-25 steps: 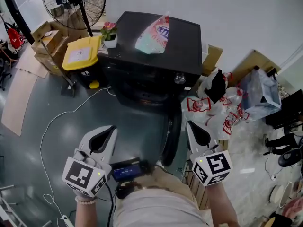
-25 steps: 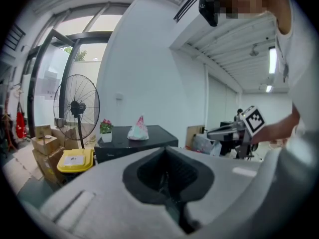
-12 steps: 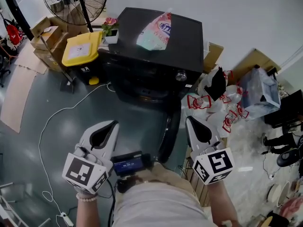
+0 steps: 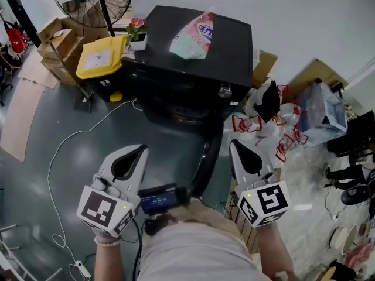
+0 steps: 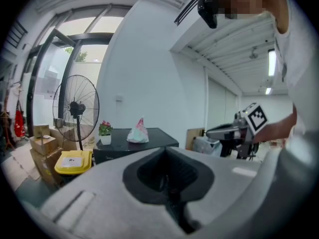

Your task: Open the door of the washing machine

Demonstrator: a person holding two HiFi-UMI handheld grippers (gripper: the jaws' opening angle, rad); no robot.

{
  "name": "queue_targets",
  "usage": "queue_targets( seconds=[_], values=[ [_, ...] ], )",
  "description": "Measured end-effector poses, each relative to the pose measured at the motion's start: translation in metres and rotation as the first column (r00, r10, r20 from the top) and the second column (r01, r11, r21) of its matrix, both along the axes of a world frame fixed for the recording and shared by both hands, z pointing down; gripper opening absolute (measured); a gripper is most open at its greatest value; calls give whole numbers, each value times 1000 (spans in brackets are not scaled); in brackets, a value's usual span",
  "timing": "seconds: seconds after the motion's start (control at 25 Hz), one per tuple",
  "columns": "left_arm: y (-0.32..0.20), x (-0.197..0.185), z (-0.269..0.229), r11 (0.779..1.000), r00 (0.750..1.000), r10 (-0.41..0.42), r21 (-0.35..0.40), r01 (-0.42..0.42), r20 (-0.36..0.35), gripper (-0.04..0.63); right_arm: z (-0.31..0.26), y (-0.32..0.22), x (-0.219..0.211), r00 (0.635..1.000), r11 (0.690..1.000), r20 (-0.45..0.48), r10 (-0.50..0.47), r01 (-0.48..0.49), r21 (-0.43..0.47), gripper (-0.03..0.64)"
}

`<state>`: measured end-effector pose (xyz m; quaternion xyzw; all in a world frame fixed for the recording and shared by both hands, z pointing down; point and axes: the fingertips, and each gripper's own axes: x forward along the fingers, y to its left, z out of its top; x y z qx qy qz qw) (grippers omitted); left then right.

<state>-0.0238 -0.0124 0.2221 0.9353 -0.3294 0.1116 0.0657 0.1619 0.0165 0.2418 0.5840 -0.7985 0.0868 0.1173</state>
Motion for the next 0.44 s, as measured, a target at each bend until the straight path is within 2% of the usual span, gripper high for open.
queue_targets(
  seconds=[0.44],
  values=[
    [2,-3,2,1000,1000,1,1,-1,-1,-5,-1,1,-6,1000,1000,-5,-4,4,7,5]
  ],
)
